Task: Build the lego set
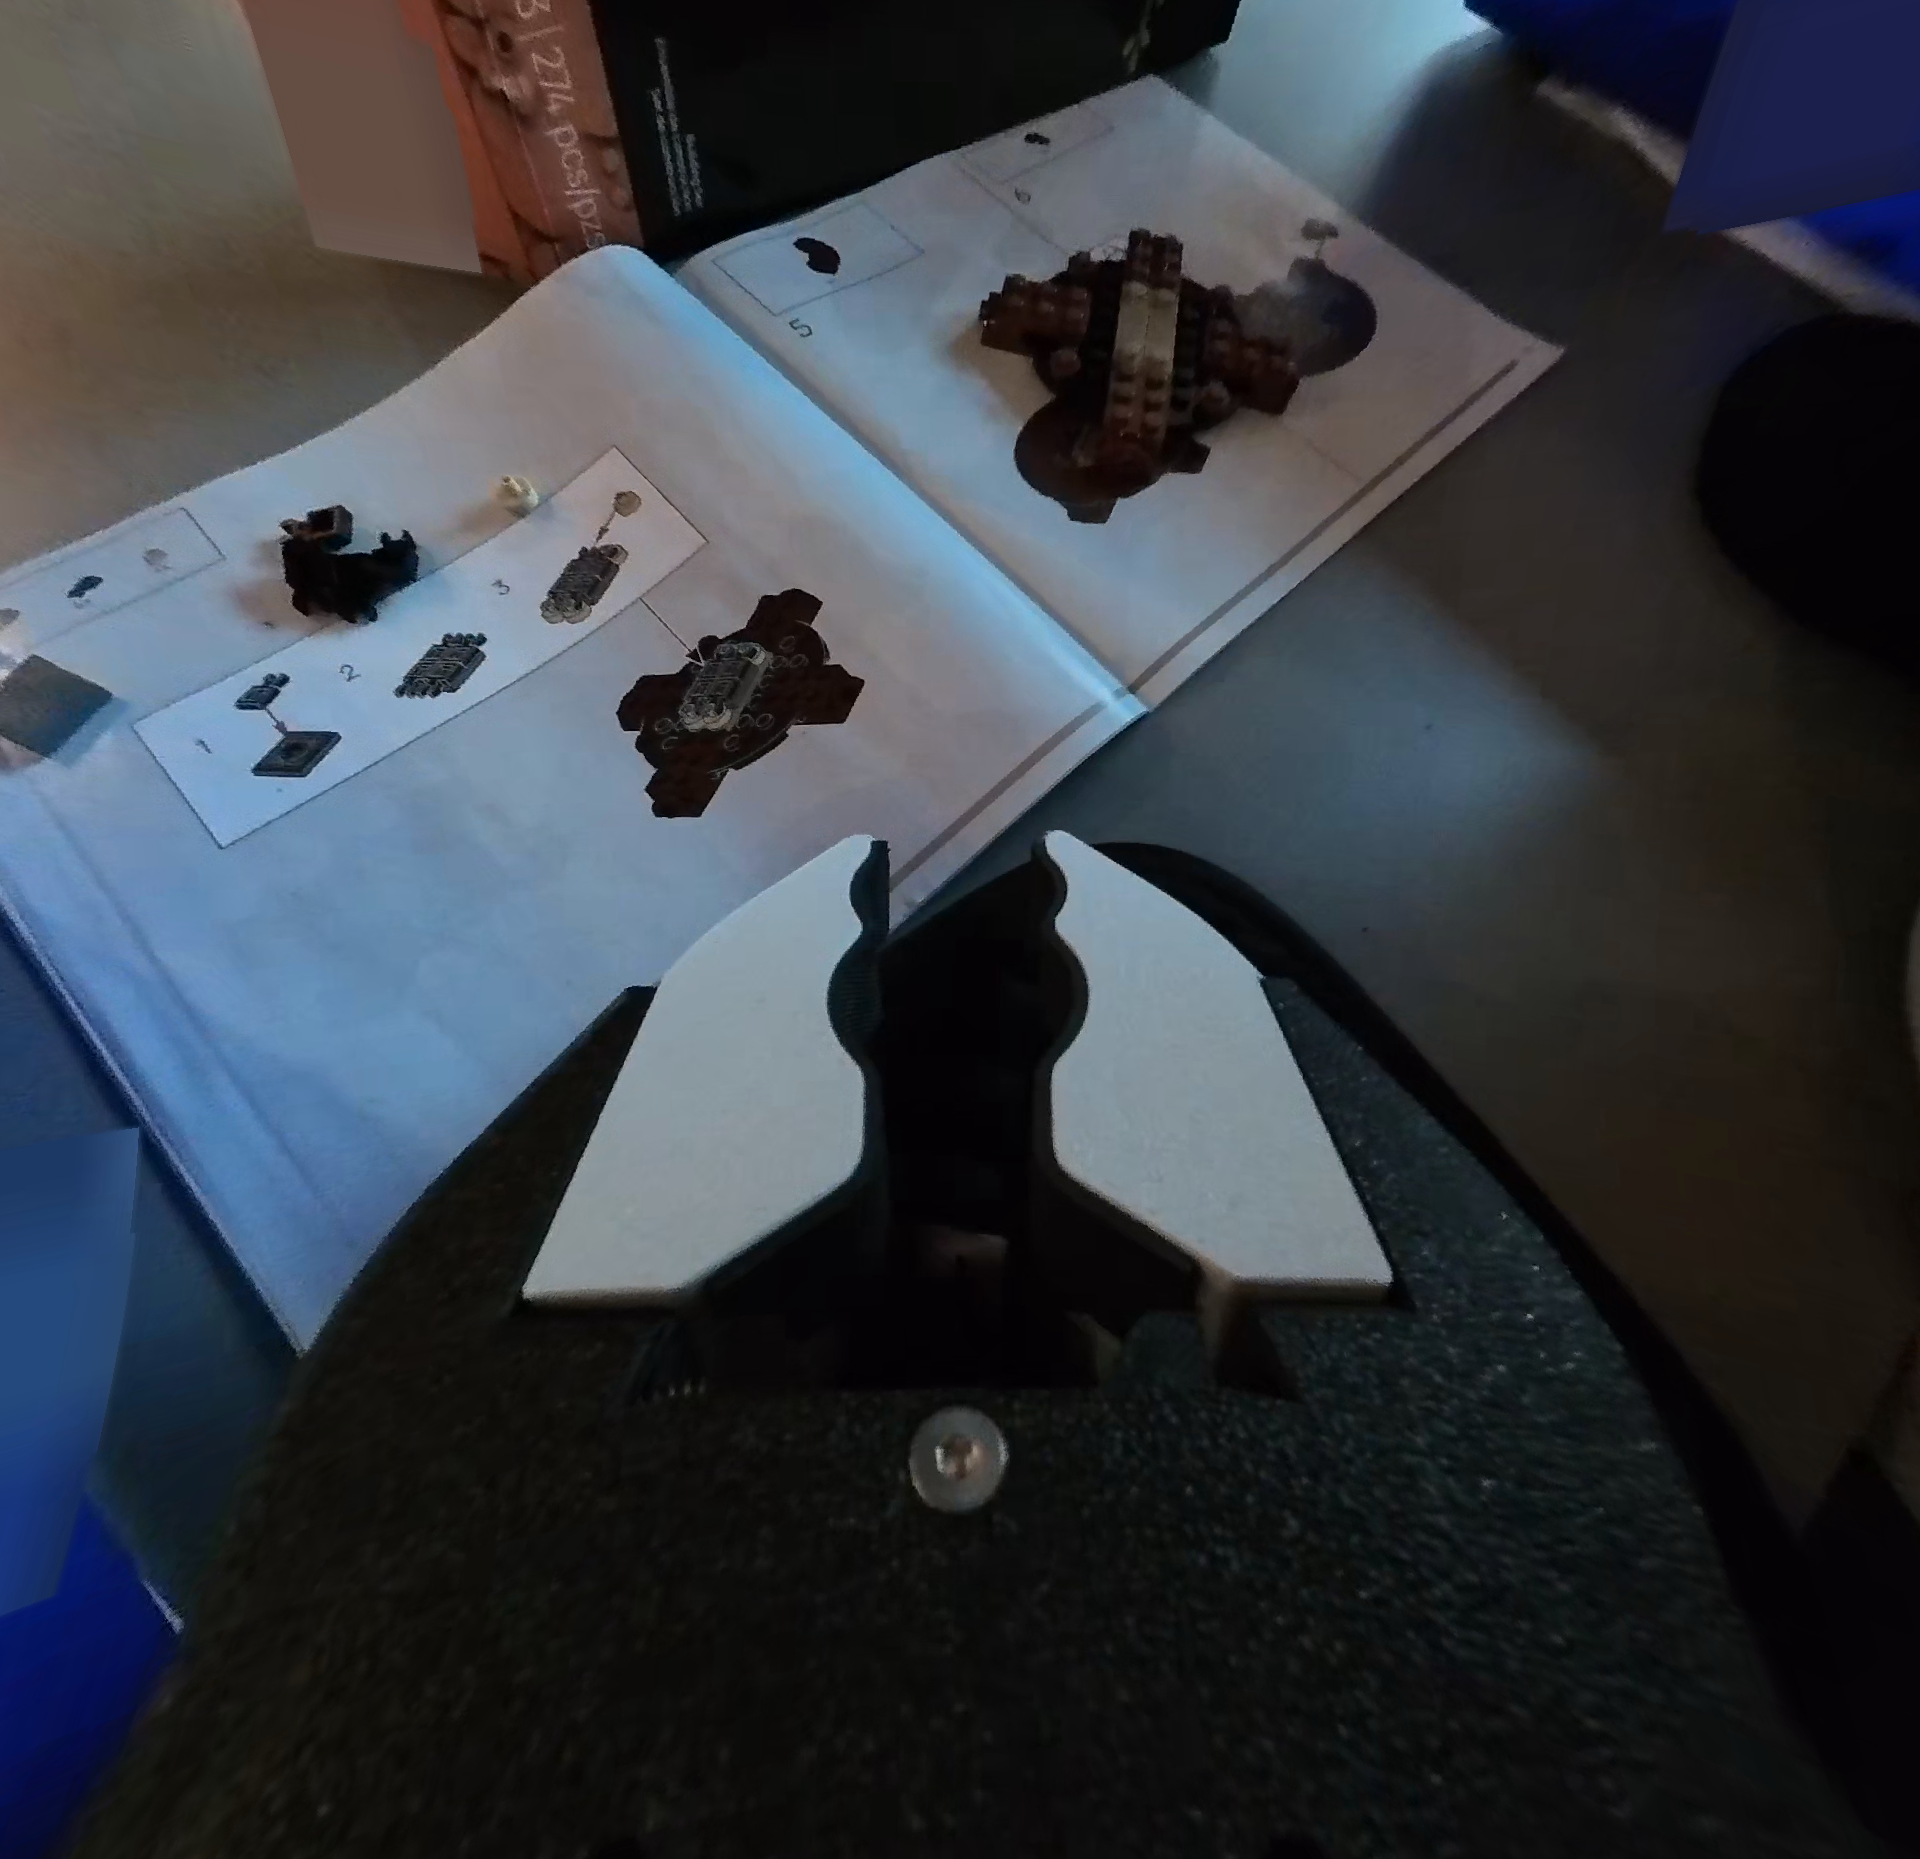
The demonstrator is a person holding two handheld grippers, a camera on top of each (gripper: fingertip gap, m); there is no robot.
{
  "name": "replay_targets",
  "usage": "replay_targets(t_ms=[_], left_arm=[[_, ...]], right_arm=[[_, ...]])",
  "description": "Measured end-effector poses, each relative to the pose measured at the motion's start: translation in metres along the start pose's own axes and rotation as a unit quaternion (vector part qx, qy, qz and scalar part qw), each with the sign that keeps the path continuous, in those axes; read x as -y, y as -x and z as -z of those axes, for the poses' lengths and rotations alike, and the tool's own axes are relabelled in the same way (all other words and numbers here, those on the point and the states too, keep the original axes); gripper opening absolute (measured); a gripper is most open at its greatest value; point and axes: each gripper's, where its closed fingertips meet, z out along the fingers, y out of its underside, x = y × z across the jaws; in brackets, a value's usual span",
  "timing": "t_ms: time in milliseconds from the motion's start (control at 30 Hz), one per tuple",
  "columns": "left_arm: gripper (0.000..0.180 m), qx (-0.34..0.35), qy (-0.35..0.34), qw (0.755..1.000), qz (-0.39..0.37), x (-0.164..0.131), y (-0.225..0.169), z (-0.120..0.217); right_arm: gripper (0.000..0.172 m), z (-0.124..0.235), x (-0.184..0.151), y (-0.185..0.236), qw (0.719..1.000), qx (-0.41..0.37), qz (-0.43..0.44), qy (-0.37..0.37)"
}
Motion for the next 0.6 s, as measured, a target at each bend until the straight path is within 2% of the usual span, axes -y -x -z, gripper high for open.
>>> replay_targets(t_ms=[33, 67, 167, 333, 500, 600], left_arm=[[0.026, 0.003, 0.000, 1.000, -0.003, 0.000, 0.000, 0.000], [0.026, 0.005, 0.002, 1.000, -0.007, 0.000, 0.000, 0.000], [0.026, 0.008, 0.006, 1.000, -0.012, -0.001, 0.000, -0.001], [0.026, -0.004, 0.002, 1.000, 0.001, 0.000, -0.001, 0.000], [0.028, -0.008, 0.004, 1.000, -0.005, -0.001, -0.002, -0.001], [0.030, -0.010, 0.007, 1.000, -0.010, -0.001, -0.003, -0.001]], right_arm=[[0.049, 0.007, 0.004, 0.012, 0.999, 0.041, -0.005, -0.021], [0.046, 0.015, 0.005, 0.015, 0.998, 0.048, -0.013, -0.037], [0.044, 0.044, -0.004, -0.006, 0.997, -0.036, -0.024, -0.071], [0.041, 0.072, -0.028, -0.017, 0.985, -0.121, -0.061, -0.103], [0.020, 0.088, -0.037, -0.005, 0.959, -0.169, -0.112, -0.196], [0.018, 0.095, -0.047, 0.014, 0.940, -0.181, -0.155, -0.244]])
